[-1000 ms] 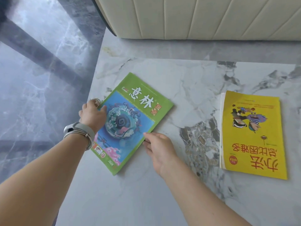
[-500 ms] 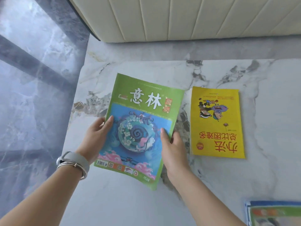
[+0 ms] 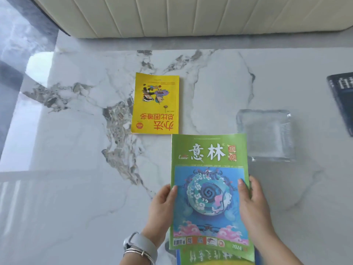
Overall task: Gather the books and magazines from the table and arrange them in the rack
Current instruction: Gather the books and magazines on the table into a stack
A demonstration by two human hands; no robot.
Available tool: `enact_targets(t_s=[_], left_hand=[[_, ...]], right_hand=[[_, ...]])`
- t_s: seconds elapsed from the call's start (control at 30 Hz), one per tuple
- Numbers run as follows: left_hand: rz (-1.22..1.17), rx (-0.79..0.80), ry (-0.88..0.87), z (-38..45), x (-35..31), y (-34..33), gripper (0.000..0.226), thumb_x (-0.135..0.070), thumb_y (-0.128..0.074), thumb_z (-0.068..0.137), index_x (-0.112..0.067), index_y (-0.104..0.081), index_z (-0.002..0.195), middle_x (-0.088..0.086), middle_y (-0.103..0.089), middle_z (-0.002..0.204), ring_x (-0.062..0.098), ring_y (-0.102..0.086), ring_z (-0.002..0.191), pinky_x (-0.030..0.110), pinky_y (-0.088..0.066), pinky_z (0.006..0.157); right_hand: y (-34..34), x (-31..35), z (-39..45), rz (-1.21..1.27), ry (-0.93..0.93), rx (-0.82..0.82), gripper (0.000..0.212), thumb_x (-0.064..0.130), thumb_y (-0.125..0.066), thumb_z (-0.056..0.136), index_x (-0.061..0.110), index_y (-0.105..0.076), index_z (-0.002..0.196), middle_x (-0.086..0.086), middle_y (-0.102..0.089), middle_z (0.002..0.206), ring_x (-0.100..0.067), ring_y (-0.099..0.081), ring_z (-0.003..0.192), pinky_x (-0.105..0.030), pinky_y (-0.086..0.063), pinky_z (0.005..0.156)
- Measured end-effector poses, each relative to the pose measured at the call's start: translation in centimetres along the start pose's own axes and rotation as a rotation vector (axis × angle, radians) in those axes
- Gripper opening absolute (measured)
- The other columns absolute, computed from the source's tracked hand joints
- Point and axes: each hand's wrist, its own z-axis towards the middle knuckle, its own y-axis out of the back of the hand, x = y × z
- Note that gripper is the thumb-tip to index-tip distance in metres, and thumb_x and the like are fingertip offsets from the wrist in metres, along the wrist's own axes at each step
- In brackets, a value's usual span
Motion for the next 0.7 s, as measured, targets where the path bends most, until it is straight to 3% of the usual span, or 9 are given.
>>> enact_targets(t_s=[0.1,0.17,0.23,0.3,0.43,0.5,0.53,0.63,0.7], left_hand=[[0.129,-0.072,0.021,-2.4,4.0,-2.3,0.016,-0.021,-0.052,0.09,-0.014,-0.067,0.089,0.007,-0.072,0.084,0.021,-0.069,0.081,0.036,-0.056,0.071],[0.164,-0.147,0.017,-3.7,5.7,-3.0,0.011,-0.015,-0.055,0.088,-0.014,-0.065,0.085,0.004,-0.068,0.078,0.008,-0.064,0.067,0.018,-0.05,0.056],[0.205,-0.223,0.015,-4.4,6.7,-3.2,0.008,-0.01,-0.058,0.086,-0.017,-0.06,0.082,0.002,-0.065,0.077,0.009,-0.061,0.066,0.01,-0.044,0.048],[0.269,-0.296,0.018,-4.6,7.5,-3.1,0.011,-0.009,-0.061,0.083,-0.02,-0.058,0.084,-0.002,-0.065,0.077,0.011,-0.061,0.07,0.009,-0.043,0.048],[0.365,-0.344,0.022,-4.3,8.2,-2.1,0.011,-0.01,-0.065,0.079,-0.019,-0.059,0.08,0.005,-0.069,0.08,0.021,-0.065,0.074,0.034,-0.054,0.067],[0.412,-0.348,-0.015,-4.2,7.9,-1.7,0.014,-0.01,-0.067,0.078,-0.021,-0.058,0.077,0.001,-0.067,0.076,0.022,-0.064,0.073,0.037,-0.054,0.07],[0.437,-0.357,-0.044,-4.1,7.8,-1.5,0.014,-0.009,-0.066,0.078,-0.021,-0.058,0.077,-0.002,-0.067,0.075,0.02,-0.064,0.072,0.035,-0.054,0.07],[0.458,-0.378,-0.111,-3.7,6.3,-1.3,0.008,-0.009,-0.062,0.082,-0.017,-0.06,0.085,-0.009,-0.063,0.075,0.005,-0.059,0.073,0.011,-0.043,0.062],[0.444,-0.41,-0.16,-2.8,4.2,-1.2,0.007,-0.011,-0.059,0.085,-0.014,-0.062,0.09,-0.006,-0.063,0.077,0.001,-0.056,0.073,0.012,-0.041,0.062]], right_hand=[[3.3,-3.6,-0.9,-0.05,-0.049,0.07,0.026,0.023,-0.041,0.095,0.012,-0.05,0.117,0.004,-0.051,0.085,-0.019,-0.044,0.083,-0.025,-0.03,0.07],[4.2,-5.7,-1.3,-0.098,-0.065,0.116,0.019,0.022,-0.043,0.094,0.015,-0.053,0.109,-0.003,-0.057,0.083,-0.022,-0.047,0.075,-0.027,-0.034,0.063],[4.2,-7.5,-1.2,-0.135,-0.072,0.147,0.015,0.022,-0.047,0.092,0.016,-0.057,0.102,-0.006,-0.064,0.081,-0.023,-0.053,0.07,-0.022,-0.038,0.058],[3.8,-8.9,-1.1,-0.166,-0.082,0.175,0.013,0.021,-0.049,0.091,0.019,-0.059,0.1,-0.003,-0.065,0.075,-0.022,-0.056,0.067,-0.027,-0.04,0.059],[2.9,-10.0,-1.0,-0.198,-0.087,0.165,0.006,0.02,-0.051,0.09,0.019,-0.051,0.096,-0.005,-0.066,0.071,-0.027,-0.058,0.067,-0.03,-0.038,0.057],[2.8,-9.9,-0.9,-0.208,-0.098,0.144,0.013,0.02,-0.053,0.089,0.012,-0.052,0.099,-0.008,-0.066,0.076,-0.03,-0.058,0.073,-0.032,-0.037,0.057],[2.8,-9.7,-0.9,-0.218,-0.109,0.127,0.015,0.02,-0.055,0.088,0.01,-0.052,0.099,-0.009,-0.064,0.079,-0.03,-0.057,0.076,-0.032,-0.035,0.059],[2.7,-8.5,-0.9,-0.295,-0.05,0.035,0.02,0.014,-0.061,0.084,0.008,-0.053,0.101,-0.009,-0.058,0.093,-0.029,-0.055,0.089,-0.031,-0.037,0.072],[1.8,-6.7,-0.7,-0.324,0.049,0.018,0.025,0.009,-0.061,0.083,0.006,-0.054,0.106,-0.006,-0.053,0.101,-0.028,-0.053,0.098,-0.033,-0.039,0.08]])
